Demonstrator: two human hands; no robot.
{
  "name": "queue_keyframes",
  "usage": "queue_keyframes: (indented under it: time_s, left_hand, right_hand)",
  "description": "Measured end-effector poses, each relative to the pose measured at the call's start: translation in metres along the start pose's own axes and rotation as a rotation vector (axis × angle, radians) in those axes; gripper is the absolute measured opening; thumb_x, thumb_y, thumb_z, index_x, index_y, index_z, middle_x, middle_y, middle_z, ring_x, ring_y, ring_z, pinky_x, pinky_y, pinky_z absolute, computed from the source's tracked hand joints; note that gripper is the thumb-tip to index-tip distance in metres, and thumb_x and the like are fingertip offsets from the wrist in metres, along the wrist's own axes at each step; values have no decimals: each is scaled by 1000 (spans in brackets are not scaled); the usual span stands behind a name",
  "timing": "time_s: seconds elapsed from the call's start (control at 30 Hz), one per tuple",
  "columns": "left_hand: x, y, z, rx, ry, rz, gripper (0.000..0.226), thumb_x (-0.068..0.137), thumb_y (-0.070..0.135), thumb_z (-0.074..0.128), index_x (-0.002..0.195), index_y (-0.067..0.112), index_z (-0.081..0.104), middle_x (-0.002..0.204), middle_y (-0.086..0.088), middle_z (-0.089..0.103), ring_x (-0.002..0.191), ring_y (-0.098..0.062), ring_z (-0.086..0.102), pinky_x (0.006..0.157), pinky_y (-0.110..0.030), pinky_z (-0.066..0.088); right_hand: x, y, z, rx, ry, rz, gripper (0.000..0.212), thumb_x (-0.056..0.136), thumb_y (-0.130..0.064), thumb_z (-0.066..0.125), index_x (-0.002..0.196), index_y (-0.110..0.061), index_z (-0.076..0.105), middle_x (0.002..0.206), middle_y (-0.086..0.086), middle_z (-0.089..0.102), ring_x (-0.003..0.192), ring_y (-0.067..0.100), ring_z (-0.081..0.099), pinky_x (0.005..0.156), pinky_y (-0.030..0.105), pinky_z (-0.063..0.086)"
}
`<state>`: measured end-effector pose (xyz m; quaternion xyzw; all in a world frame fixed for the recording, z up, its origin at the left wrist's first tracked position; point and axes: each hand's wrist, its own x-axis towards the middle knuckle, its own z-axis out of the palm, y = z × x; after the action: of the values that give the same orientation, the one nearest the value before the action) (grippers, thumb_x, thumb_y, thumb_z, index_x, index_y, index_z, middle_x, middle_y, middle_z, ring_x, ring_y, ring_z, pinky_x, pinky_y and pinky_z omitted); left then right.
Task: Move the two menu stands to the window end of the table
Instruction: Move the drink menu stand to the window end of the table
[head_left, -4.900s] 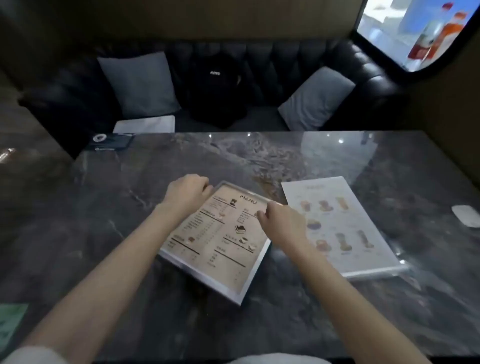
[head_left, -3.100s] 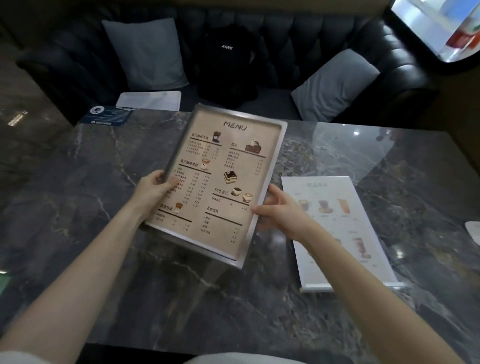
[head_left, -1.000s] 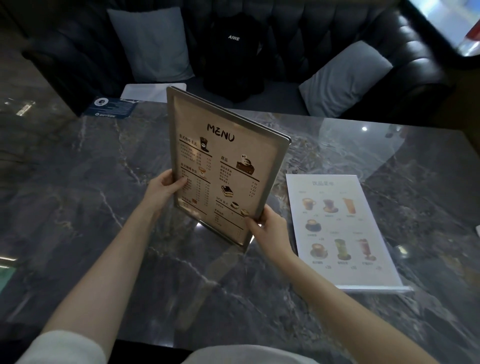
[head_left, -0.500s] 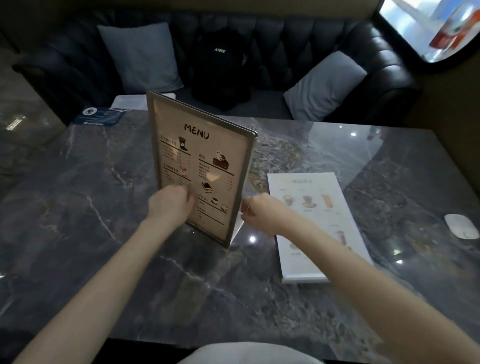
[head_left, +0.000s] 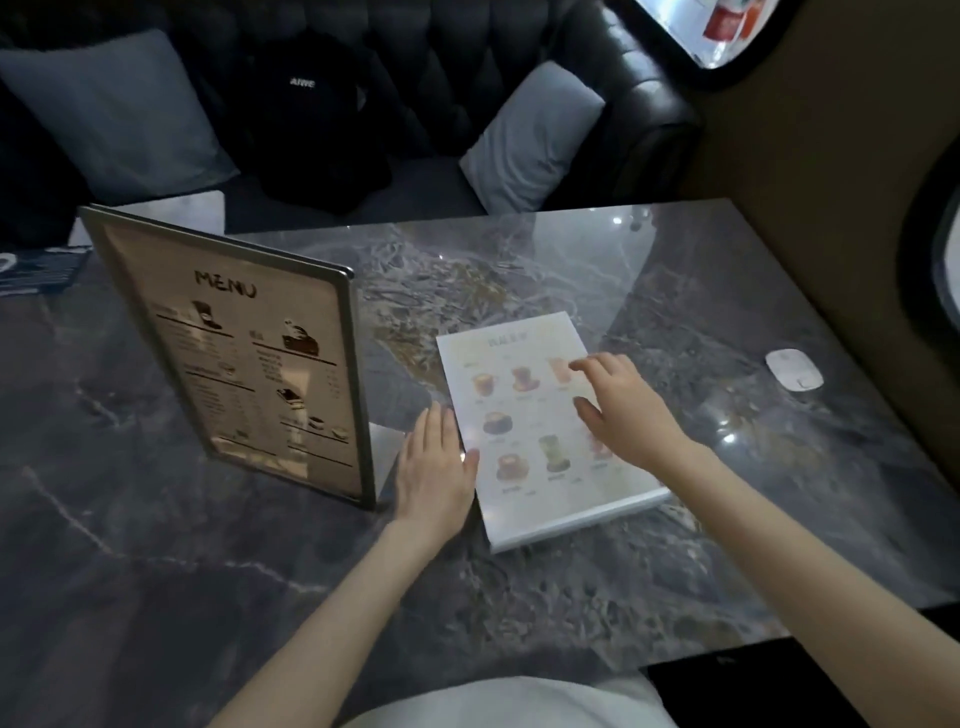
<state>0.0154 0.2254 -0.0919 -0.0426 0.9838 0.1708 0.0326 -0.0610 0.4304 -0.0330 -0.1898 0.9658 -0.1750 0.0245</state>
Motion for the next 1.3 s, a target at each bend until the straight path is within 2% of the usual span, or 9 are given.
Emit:
queue_keyframes:
  time_s: [0.1, 0.23, 0.4, 0.6, 0.73, 0.83, 0.97, 1.1, 1.3]
  left_hand:
    - [0, 4, 37, 8, -114, -108, 67, 96, 41, 25, 145, 3, 2, 158, -13, -1, 145, -24, -3, 116, -41, 0]
    - [-2, 11, 58, -24, -154, -190, 68, 95, 44, 25, 145, 2, 3, 158, -12, 1, 145, -24, -2, 116, -42, -2]
    - [0, 11, 61, -97, -186, -224, 67, 95, 45, 28, 146, 5, 8, 158, -11, 4, 145, -24, 0, 116, -41, 0]
    - [5, 10, 53, -183, -162, -221, 59, 91, 46, 42, 138, 11, 34, 154, -10, 22, 140, -27, 16, 112, -44, 22]
    - [11, -3, 39, -407, -193, -223, 46, 86, 37, 57, 125, 12, 54, 123, -5, 45, 105, -17, 45, 83, -29, 39]
    - [13, -10, 29, -723, -297, -269, 40, 89, 25, 57, 128, 18, 53, 108, -4, 60, 98, -19, 58, 74, -29, 50]
    - [15, -7, 19, -1035, -322, -326, 37, 89, 17, 57, 122, 33, 52, 100, -2, 67, 92, -16, 64, 60, -27, 58]
    - [31, 0, 6, -1050, -217, -207, 47, 86, 13, 61, 123, 40, 48, 96, 5, 69, 88, -10, 66, 67, -36, 60]
    - [70, 39, -15, -970, -115, -62, 51, 85, 11, 61, 127, 36, 45, 94, 19, 65, 80, 2, 66, 66, -20, 56]
  right_hand:
    - [-10, 43, 16, -79, -101, 118, 58, 83, -19, 60, 134, -9, 33, 136, 14, 44, 125, 32, 34, 99, 41, 37]
    - [-17, 78, 33, -6, -274, 334, 74, 78, -26, 67, 138, -12, 26, 138, 15, 40, 125, 34, 36, 99, 43, 39]
    - [-22, 95, 41, 163, -427, 511, 40, 81, -26, 61, 115, -9, 49, 117, 11, 53, 98, 27, 54, 83, 42, 50]
    - [-20, 94, 40, 428, -473, 625, 30, 76, -16, 68, 100, -12, 50, 95, 2, 52, 87, 21, 54, 71, 34, 48]
    - [-19, 93, 33, 436, -579, 638, 33, 71, -13, 73, 89, -17, 46, 94, 0, 50, 92, 21, 55, 68, 33, 54]
    - [-19, 90, 25, 516, -576, 639, 32, 68, -11, 76, 81, -21, 48, 91, -2, 54, 89, 21, 58, 61, 31, 56]
    - [-23, 83, 16, 632, -588, 562, 40, 71, -6, 72, 102, -20, 51, 102, -1, 58, 95, 23, 59, 65, 34, 57]
    - [-22, 83, 1, 752, -517, 534, 51, 66, -1, 75, 110, -16, 54, 103, 1, 63, 94, 24, 64, 73, 43, 59]
    - [-31, 102, -36, 868, -362, 476, 42, 56, -1, 81, 87, -24, 63, 86, -4, 70, 71, 11, 70, 52, 24, 56]
